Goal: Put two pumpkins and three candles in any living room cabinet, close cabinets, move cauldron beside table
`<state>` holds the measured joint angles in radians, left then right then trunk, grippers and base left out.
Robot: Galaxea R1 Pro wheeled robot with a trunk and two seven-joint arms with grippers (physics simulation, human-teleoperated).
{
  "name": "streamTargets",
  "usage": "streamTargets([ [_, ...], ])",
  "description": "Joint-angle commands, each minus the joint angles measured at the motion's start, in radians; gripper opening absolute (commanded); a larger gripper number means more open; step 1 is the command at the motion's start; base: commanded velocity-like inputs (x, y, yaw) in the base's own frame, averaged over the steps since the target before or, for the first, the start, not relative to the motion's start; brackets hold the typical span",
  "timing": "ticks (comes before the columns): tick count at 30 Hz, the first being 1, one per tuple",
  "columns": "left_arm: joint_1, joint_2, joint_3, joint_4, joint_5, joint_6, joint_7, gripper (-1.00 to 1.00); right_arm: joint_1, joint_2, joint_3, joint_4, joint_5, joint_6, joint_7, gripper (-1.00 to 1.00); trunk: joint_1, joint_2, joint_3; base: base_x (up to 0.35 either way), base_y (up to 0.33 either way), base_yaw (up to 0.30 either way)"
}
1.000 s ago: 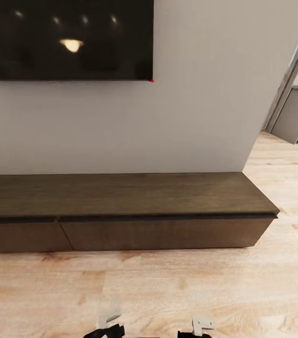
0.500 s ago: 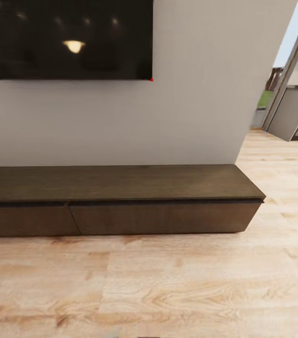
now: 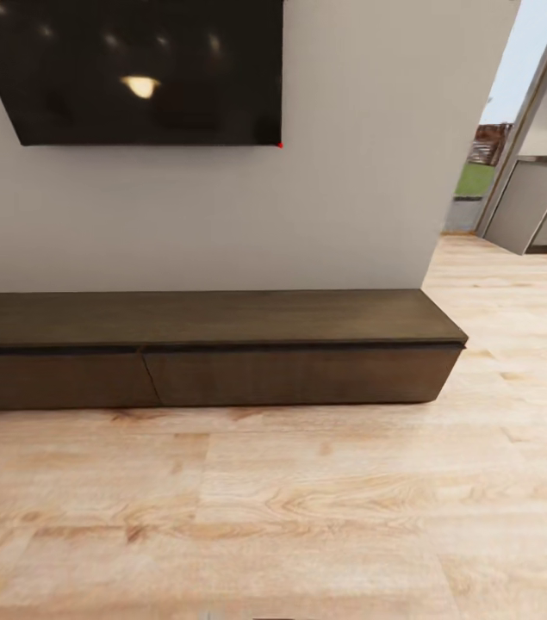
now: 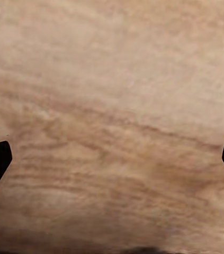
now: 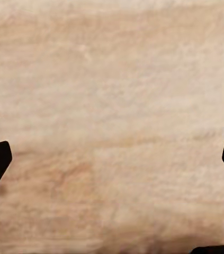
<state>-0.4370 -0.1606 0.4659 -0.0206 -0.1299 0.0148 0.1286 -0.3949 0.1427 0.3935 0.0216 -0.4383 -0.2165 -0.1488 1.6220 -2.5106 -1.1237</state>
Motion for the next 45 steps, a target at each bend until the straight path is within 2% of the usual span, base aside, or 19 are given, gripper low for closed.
streamTargets([
  [1, 0.0, 0.0, 0.008, -0.001, -0.011, 0.002, 0.003, 1.0, -0.001, 0.0, 0.008, 0.002, -0.008, -0.004, -0.002, 1.0, -0.001, 0.0, -0.001, -0.331, 0.004, 0.0],
  [17, 0.0, 0.001, 0.008, -0.001, -0.013, 0.001, 0.004, 1.0, -0.001, 0.0, 0.007, 0.001, -0.008, -0.004, -0.002, 1.0, -0.001, 0.0, -0.001, -0.331, 0.001, 0.0],
  [19, 0.0, 0.002, 0.007, -0.001, -0.023, 0.001, 0.005, 1.0, -0.001, 0.0, 0.007, 0.001, -0.009, -0.004, -0.002, 1.0, -0.001, 0.0, -0.001, -0.331, 0.0, 0.0],
  [22, 0.0, 0.009, 0.004, -0.001, -0.06, 0.001, 0.006, 1.0, -0.001, -0.003, 0.006, 0.001, -0.01, -0.004, -0.003, 1.0, -0.001, 0.0, -0.001, -0.331, 0.0, 0.0],
  [25, 0.0, 0.029, 0.003, -0.001, -0.111, 0.001, 0.006, 1.0, -0.001, -0.008, 0.005, 0.0, -0.011, -0.004, -0.003, 1.0, -0.001, 0.0, -0.001, -0.331, 0.0, 0.0],
  [29, 0.0, 0.046, 0.002, -0.001, -0.131, 0.001, 0.005, 1.0, -0.001, -0.013, 0.004, 0.0, -0.011, -0.004, -0.003, 1.0, -0.001, 0.0, -0.001, -0.331, 0.0, 0.0],
  [34, 0.0, 0.054, 0.002, -0.001, -0.139, 0.001, 0.005, 1.0, -0.001, -0.016, 0.004, 0.0, -0.011, -0.005, -0.003, 1.0, -0.001, 0.0, -0.001, -0.332, 0.0, 0.0],
  [45, 0.0, 0.056, 0.003, -0.001, -0.141, 0.001, 0.006, 1.0, -0.001, -0.017, 0.004, 0.0, -0.011, -0.006, -0.003, 1.0, -0.001, 0.0, -0.001, -0.332, 0.0, 0.0],
])
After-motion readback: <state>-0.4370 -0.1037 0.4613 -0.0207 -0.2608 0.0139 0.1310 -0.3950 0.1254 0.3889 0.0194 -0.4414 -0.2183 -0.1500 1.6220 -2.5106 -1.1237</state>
